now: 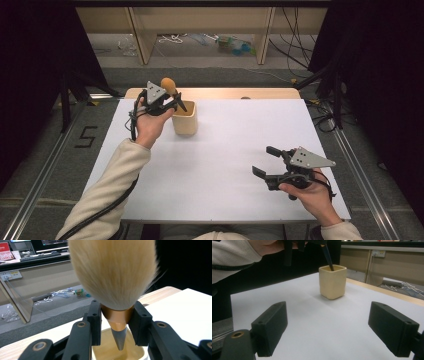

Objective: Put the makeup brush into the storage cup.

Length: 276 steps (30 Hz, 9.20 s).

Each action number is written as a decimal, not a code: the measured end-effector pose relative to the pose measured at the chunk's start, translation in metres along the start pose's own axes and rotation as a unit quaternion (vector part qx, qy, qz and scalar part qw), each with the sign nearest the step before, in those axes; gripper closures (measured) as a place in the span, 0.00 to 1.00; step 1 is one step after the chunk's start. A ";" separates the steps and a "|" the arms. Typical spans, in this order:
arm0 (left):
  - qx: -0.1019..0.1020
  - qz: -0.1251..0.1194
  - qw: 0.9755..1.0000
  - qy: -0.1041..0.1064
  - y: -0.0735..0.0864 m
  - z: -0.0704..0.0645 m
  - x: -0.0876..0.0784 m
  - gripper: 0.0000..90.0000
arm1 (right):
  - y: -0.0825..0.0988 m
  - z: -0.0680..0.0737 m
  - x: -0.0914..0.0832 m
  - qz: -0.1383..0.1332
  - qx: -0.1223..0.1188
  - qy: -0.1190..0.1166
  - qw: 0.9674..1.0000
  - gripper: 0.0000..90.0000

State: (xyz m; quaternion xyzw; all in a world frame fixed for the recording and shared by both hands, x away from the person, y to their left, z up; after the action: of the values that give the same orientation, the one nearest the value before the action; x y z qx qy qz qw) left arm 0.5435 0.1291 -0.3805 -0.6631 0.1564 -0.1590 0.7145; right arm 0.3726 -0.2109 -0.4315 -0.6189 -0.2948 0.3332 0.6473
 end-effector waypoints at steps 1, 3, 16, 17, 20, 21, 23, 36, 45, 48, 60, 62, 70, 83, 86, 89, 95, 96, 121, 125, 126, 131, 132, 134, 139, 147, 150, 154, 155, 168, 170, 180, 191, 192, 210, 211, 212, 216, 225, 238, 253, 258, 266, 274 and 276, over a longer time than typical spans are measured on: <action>0.000 0.000 1.000 0.000 0.000 0.000 0.000 0.73 | 0.000 0.000 0.000 0.000 0.000 0.000 1.000 0.19; 0.000 0.000 1.000 -0.001 0.001 0.000 0.001 0.73 | 0.000 0.000 0.000 0.001 -0.002 0.002 1.000 0.19; 0.013 0.001 1.000 -0.001 0.005 0.003 0.003 0.73 | 0.000 0.000 0.000 0.001 0.000 0.000 1.000 0.18; 0.011 0.001 1.000 -0.002 0.006 0.003 0.004 0.73 | 0.000 0.001 0.000 0.001 0.003 -0.004 1.000 0.18; 0.012 0.002 1.000 -0.001 0.007 0.003 0.004 0.73 | -0.001 -0.001 0.001 -0.007 -0.012 -0.001 1.000 0.18; 0.011 0.002 1.000 -0.001 0.008 0.003 0.004 0.73 | 0.000 0.000 0.000 -0.002 -0.004 -0.001 1.000 0.18; 0.010 0.002 1.000 -0.001 0.008 0.002 0.005 0.73 | 0.000 0.000 0.000 0.000 0.000 -0.002 1.000 0.18; 0.010 0.006 1.000 0.002 0.013 0.001 0.008 0.73 | 0.000 0.000 0.001 -0.002 0.002 -0.003 1.000 0.18; 0.008 0.009 1.000 0.002 0.015 0.001 0.010 0.73 | 0.000 0.000 0.001 -0.002 0.002 -0.003 1.000 0.18; 0.008 0.011 1.000 0.001 0.017 0.001 0.010 0.73 | 0.000 0.000 0.001 -0.002 0.002 -0.003 1.000 0.18; 0.009 0.016 1.000 0.001 0.021 0.000 0.011 0.73 | 0.000 0.000 0.001 -0.002 0.002 -0.003 1.000 0.18; 0.009 0.017 1.000 0.001 0.021 0.000 0.012 0.73 | 0.000 0.001 0.001 -0.002 0.001 -0.003 1.000 0.18; 0.009 0.022 1.000 0.002 0.025 -0.001 0.013 0.73 | 0.000 -0.002 0.001 -0.007 -0.011 -0.001 1.000 0.18; 0.010 0.029 1.000 0.001 0.030 -0.001 0.014 0.73 | 0.000 -0.002 0.001 -0.007 -0.011 -0.002 1.000 0.18; 0.009 0.031 0.999 0.002 0.031 -0.001 0.014 0.73 | 0.000 -0.001 0.002 -0.009 -0.010 -0.002 1.000 0.18; 0.006 0.033 0.999 0.003 0.032 -0.001 0.015 0.73 | 0.001 0.000 -0.001 0.013 0.000 -0.003 1.000 0.18; 0.004 0.038 0.999 0.005 0.035 -0.002 0.016 0.73 | 0.001 0.000 -0.001 0.013 0.000 -0.001 1.000 0.18; 0.002 0.038 0.999 0.005 0.036 -0.002 0.016 0.73 | 0.001 -0.001 0.000 0.006 -0.009 -0.002 1.000 0.18; -0.005 0.048 0.999 0.002 0.043 -0.003 0.019 0.72 | 0.000 -0.001 0.002 -0.007 -0.008 -0.002 1.000 0.18; -0.005 0.050 0.999 0.003 0.044 -0.002 0.019 0.72 | 0.000 -0.001 0.002 -0.006 -0.011 -0.001 1.000 0.18; -0.004 0.051 0.999 0.004 0.044 -0.003 0.020 0.72 | 0.000 -0.001 0.002 -0.009 -0.010 -0.002 1.000 0.18; -0.004 0.052 0.999 0.003 0.045 -0.003 0.020 0.72 | 0.000 -0.001 0.002 -0.008 -0.010 -0.002 1.000 0.18; -0.004 0.052 0.999 0.003 0.045 -0.002 0.020 0.72 | 0.001 0.000 0.001 0.001 0.001 -0.004 1.000 0.18; -0.005 0.052 0.999 0.003 0.045 -0.002 0.020 0.72 | 0.000 -0.001 0.002 -0.009 -0.010 -0.002 1.000 0.18; -0.011 0.052 0.999 0.003 0.047 -0.001 0.020 0.72 | 0.001 0.000 0.000 0.002 0.001 -0.003 1.000 0.18; -0.052 0.052 0.997 -0.031 0.043 0.002 0.022 0.21 | 0.001 -0.002 0.000 0.006 -0.012 -0.002 1.000 0.18; -0.036 0.048 0.998 -0.032 0.040 0.002 0.020 0.18 | 0.001 0.001 -0.001 0.014 0.002 -0.005 1.000 0.18; -0.034 0.053 0.997 -0.036 0.040 0.004 0.019 0.17 | 0.001 0.001 0.000 0.005 0.003 -0.007 1.000 0.18; -0.032 0.054 0.997 -0.040 0.041 0.005 0.019 0.17 | 0.001 0.001 0.000 0.004 0.003 -0.007 1.000 0.18; -0.038 0.042 0.997 -0.051 0.037 0.012 0.013 0.15 | 0.002 0.001 0.001 0.004 0.004 -0.008 1.000 0.18; -0.041 0.037 0.997 -0.049 0.036 0.013 0.011 0.14 | 0.001 -0.001 0.002 -0.004 -0.008 -0.007 1.000 0.18; -0.042 0.015 0.999 -0.030 0.030 0.011 -0.001 0.12 | 0.001 -0.001 0.003 -0.010 -0.008 -0.006 1.000 0.18; -0.024 -0.005 1.000 0.002 0.022 0.005 -0.019 0.07 | 0.001 -0.001 0.003 -0.010 -0.007 -0.006 1.000 0.18; -0.023 -0.005 1.000 0.004 0.022 0.005 -0.020 0.07 | 0.001 -0.001 0.002 -0.005 -0.008 -0.007 1.000 0.18; 0.004 -0.029 0.999 0.033 0.017 0.002 -0.053 0.04 | 0.002 0.001 0.000 0.008 0.000 -0.002 1.000 0.18; 0.003 -0.030 0.999 0.035 0.017 0.001 -0.054 0.04 | 0.002 0.002 0.002 -0.001 0.006 -0.006 1.000 0.18; 0.007 -0.031 0.999 0.036 0.017 0.002 -0.056 0.04 | 0.001 0.001 0.000 0.007 -0.001 -0.003 1.000 0.18; 0.002 -0.032 0.999 0.039 0.018 0.001 -0.062 0.04 | 0.000 -0.001 0.001 -0.004 -0.013 -0.001 1.000 0.18; -0.020 -0.030 0.998 0.056 0.021 -0.004 -0.076 0.04 | 0.000 -0.001 0.001 -0.002 -0.013 -0.003 1.000 0.18; -0.017 -0.036 0.997 0.072 0.025 -0.006 -0.091 0.04 | 0.000 -0.001 0.001 -0.003 -0.013 -0.004 1.000 0.18; 0.058 -0.058 0.987 0.138 0.022 -0.006 -0.107 0.04 | -0.001 -0.002 -0.001 -0.005 -0.013 -0.001 1.000 0.18; 0.056 -0.060 0.987 0.141 0.025 -0.005 -0.114 0.04 | -0.002 -0.002 0.000 -0.009 -0.009 -0.008 1.000 0.18; 0.054 -0.063 0.986 0.146 0.028 -0.001 -0.128 0.05 | -0.002 -0.006 -0.001 -0.013 -0.016 -0.002 1.000 0.18; 0.047 -0.076 0.984 0.153 0.032 -0.001 -0.137 0.07 | -0.002 -0.009 -0.003 -0.008 -0.016 0.001 1.000 0.18; 0.047 -0.077 0.984 0.155 0.033 -0.001 -0.139 0.07 | -0.002 -0.009 -0.002 -0.011 -0.017 0.000 1.000 0.18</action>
State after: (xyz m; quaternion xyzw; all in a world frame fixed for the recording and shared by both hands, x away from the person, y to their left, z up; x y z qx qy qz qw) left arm 0.4186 0.1910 -0.4115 -0.6058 0.2060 -0.3215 0.6980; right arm 0.3787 -0.2184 -0.4301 -0.6261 -0.3074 0.3214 0.6404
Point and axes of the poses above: each handheld gripper's, and its own axes: x roughly forward along the jaws, y roughly out of its underside, z roughly to its left, the point moved 5 cm from there along x, roughly forward along the jaws, and after that the axes turned 12 degrees about -z, right-handed, at the moved point
